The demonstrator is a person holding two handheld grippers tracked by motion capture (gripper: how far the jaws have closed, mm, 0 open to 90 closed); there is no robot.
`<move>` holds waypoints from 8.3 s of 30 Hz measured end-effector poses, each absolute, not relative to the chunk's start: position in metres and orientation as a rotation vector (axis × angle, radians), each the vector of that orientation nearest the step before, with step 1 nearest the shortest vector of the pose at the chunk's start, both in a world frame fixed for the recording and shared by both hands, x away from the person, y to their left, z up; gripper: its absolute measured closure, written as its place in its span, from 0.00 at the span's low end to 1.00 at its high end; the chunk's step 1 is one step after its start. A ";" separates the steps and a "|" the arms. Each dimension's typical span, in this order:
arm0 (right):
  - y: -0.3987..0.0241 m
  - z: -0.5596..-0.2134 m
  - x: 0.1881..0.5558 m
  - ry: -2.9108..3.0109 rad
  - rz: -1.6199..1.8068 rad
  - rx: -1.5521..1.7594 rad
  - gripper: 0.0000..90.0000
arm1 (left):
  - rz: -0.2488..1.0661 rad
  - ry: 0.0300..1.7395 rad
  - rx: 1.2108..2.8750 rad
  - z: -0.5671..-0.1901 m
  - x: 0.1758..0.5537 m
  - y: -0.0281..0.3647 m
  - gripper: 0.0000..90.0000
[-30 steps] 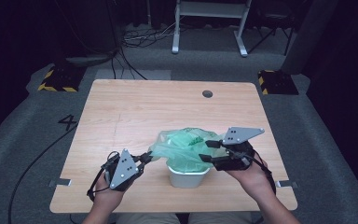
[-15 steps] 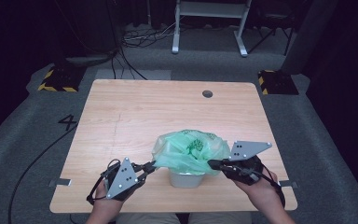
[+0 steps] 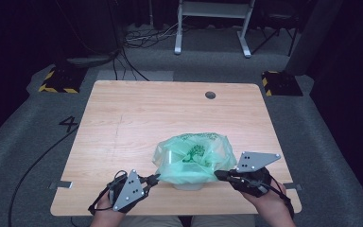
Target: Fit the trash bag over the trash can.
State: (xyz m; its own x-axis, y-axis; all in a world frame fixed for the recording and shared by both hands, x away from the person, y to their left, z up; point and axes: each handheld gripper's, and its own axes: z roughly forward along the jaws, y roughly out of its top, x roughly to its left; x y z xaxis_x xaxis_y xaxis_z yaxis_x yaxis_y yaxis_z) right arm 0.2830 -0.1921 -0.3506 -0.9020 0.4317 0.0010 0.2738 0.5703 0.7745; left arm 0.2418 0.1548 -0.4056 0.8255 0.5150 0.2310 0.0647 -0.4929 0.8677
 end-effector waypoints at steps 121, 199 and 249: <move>-0.126 -0.325 0.368 2.613 1.256 0.364 0.18 | 0.535 0.887 1.973 -0.412 0.306 0.206 0.50; -0.092 -0.345 0.420 2.664 0.816 0.592 0.17 | 0.447 0.758 2.002 -0.411 0.296 0.179 0.49; -0.118 -0.328 0.378 2.746 0.829 0.582 0.09 | 0.426 0.771 2.018 -0.419 0.301 0.177 0.48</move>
